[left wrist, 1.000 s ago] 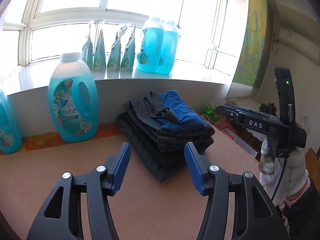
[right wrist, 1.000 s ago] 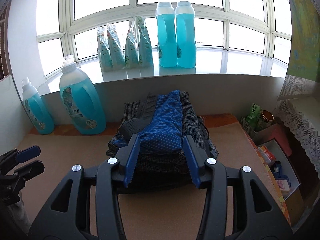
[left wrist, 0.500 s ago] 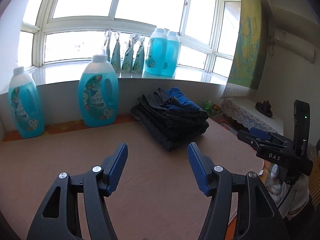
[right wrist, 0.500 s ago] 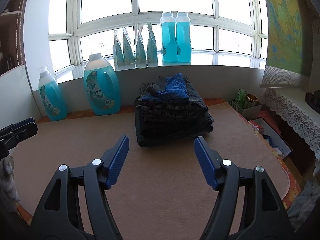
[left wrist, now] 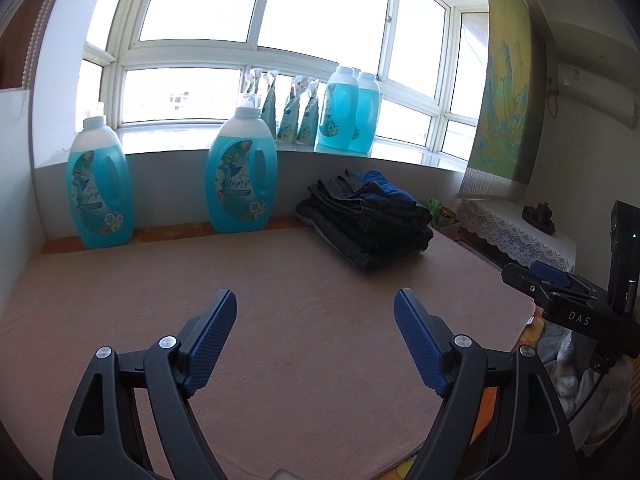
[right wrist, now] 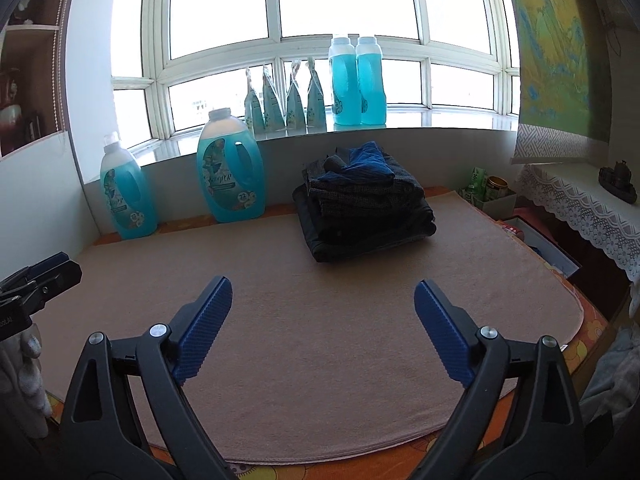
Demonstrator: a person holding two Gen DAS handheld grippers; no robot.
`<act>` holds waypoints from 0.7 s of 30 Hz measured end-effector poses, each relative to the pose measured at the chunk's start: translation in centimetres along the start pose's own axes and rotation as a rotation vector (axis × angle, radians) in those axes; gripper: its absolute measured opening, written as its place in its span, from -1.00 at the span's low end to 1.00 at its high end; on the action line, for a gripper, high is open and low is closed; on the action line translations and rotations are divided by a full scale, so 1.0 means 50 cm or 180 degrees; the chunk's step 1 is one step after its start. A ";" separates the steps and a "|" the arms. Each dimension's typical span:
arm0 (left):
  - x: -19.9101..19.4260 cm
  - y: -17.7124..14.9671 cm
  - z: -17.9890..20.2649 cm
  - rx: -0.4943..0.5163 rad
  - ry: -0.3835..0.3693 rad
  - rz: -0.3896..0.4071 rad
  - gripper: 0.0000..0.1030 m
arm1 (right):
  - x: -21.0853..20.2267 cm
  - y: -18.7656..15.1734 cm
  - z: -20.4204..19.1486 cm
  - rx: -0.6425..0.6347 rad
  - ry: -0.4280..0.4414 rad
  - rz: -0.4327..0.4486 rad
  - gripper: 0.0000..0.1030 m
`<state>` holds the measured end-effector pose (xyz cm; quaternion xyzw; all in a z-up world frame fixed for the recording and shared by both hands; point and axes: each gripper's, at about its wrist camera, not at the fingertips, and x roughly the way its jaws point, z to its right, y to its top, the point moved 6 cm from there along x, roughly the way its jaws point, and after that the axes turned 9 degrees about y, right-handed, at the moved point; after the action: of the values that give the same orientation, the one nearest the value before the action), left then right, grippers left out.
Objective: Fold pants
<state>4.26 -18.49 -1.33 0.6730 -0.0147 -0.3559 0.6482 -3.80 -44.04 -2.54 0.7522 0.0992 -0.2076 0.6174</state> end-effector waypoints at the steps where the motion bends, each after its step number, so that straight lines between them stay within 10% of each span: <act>1: -0.003 -0.007 -0.003 -0.0006 0.0020 -0.0020 0.58 | -0.003 -0.006 -0.003 -0.0002 -0.0027 0.0016 0.85; 21: -0.051 -0.057 -0.028 0.0001 0.0500 -0.0109 0.61 | -0.030 -0.071 0.053 0.0264 -0.0256 0.0025 1.00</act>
<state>1.80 -15.61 -2.83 0.6992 0.0476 -0.3129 0.6410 -7.11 -45.69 -5.45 0.7686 0.0626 -0.2391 0.5900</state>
